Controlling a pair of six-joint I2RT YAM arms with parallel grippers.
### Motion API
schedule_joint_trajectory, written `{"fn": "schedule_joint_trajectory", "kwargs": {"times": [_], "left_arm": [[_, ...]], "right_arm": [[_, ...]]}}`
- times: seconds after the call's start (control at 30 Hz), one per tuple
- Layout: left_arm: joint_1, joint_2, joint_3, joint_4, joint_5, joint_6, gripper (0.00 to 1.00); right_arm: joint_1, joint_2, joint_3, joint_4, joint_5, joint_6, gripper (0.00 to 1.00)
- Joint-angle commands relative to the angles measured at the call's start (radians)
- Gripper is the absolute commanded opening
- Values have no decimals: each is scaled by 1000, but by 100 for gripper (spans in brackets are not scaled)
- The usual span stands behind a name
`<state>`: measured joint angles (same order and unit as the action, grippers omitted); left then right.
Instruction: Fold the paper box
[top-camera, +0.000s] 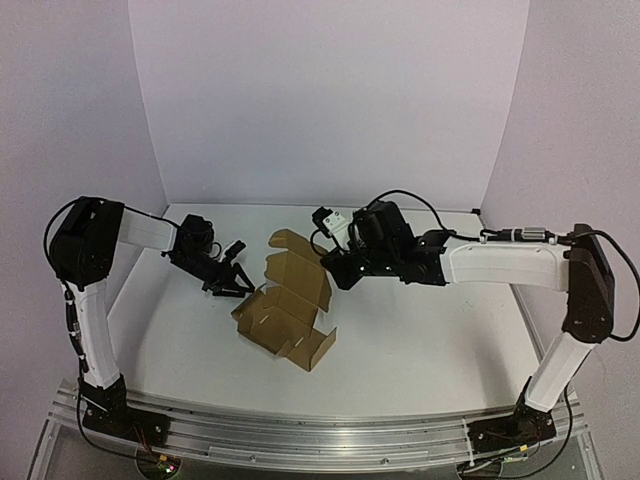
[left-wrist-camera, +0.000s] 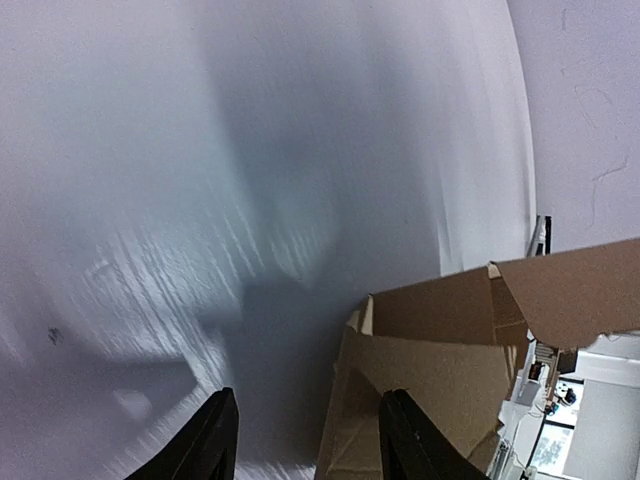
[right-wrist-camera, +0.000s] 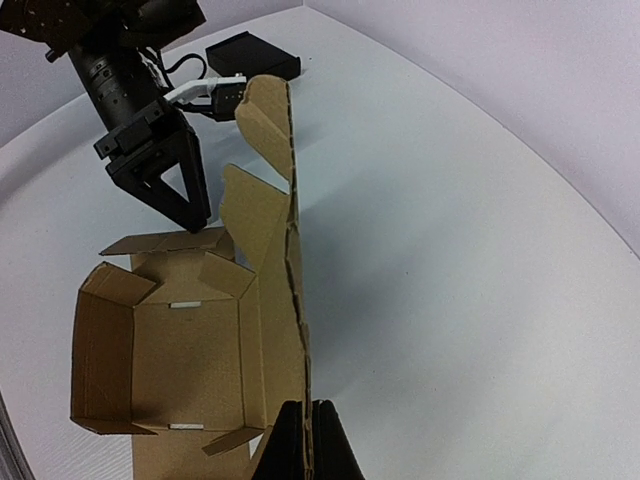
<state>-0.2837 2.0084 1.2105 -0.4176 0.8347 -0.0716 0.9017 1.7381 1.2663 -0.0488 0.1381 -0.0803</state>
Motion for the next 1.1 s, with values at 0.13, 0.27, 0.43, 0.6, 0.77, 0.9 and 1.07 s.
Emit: {"fn": "schedule_joint_trajectory", "kwargs": {"times": [0.13, 0.27, 0.43, 0.6, 0.77, 0.9, 1.07], "left_arm": [[-32, -96, -50, -47, 111, 21, 53], [-47, -96, -58, -66, 118, 29, 53], [-64, -113, -56, -78, 95, 55, 52], [-78, -130, -25, -120, 26, 130, 52], [-84, -162, -37, -121, 31, 145, 55], [-87, -166, -66, -107, 61, 128, 52], [-92, -168, -71, -87, 62, 124, 46]], "right_arm": [[34, -46, 28, 13, 5, 41, 0], [37, -35, 34, 12, 10, 34, 0], [39, -32, 40, 13, 15, 33, 0], [45, -28, 61, 12, 20, 28, 0], [57, -10, 82, 12, 35, 54, 0], [72, 6, 99, 13, 31, 72, 0], [82, 26, 108, 11, -6, 105, 0]]}}
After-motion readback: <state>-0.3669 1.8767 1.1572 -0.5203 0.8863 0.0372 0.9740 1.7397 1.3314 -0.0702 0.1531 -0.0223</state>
